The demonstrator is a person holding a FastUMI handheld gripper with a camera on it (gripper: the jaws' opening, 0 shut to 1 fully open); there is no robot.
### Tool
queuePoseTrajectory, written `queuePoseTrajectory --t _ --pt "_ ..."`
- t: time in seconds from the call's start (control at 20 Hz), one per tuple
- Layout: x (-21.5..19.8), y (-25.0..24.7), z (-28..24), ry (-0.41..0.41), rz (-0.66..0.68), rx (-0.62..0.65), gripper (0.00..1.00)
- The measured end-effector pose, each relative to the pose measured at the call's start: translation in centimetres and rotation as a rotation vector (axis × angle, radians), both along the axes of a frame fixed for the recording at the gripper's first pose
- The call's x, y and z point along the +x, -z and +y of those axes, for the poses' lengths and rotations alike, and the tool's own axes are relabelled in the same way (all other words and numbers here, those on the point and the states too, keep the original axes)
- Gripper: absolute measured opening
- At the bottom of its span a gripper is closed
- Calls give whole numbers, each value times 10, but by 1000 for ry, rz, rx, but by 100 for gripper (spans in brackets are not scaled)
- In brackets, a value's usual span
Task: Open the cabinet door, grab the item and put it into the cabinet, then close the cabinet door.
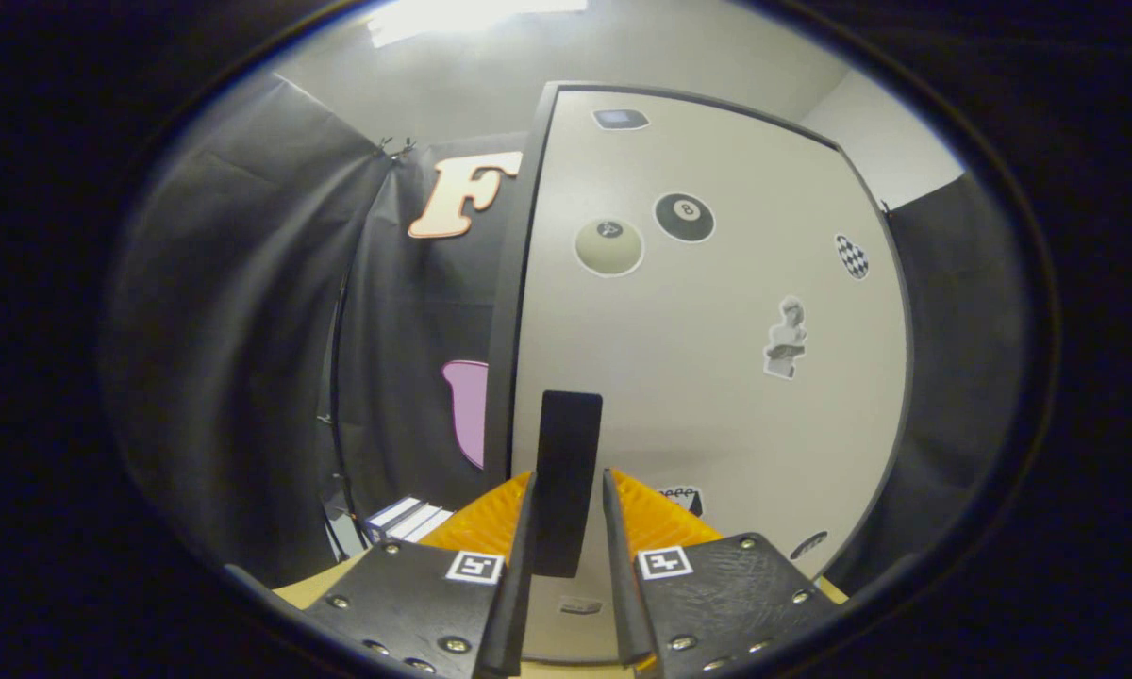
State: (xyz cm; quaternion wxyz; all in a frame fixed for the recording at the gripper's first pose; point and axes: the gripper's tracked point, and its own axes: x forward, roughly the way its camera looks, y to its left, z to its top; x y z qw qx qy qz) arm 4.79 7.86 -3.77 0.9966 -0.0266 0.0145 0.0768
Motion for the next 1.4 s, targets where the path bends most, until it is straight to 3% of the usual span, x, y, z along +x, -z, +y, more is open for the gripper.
queuePoseTrajectory --t 0.05,0.6,0.65,0.75,0.9,1.05,1.4 --pt "13 6 0 3 20 13 21" --pt "9 3 -1 17 25 25 21" --pt "4 -5 -32 161 -16 -24 21" --pt "-4 -60 -94 318 -186 -18 1" --pt "-22 -75 -128 347 -139 189 1" --pt "-24 -64 -142 349 -65 263 1" --pt "-38 -42 -116 263 1 220 1"
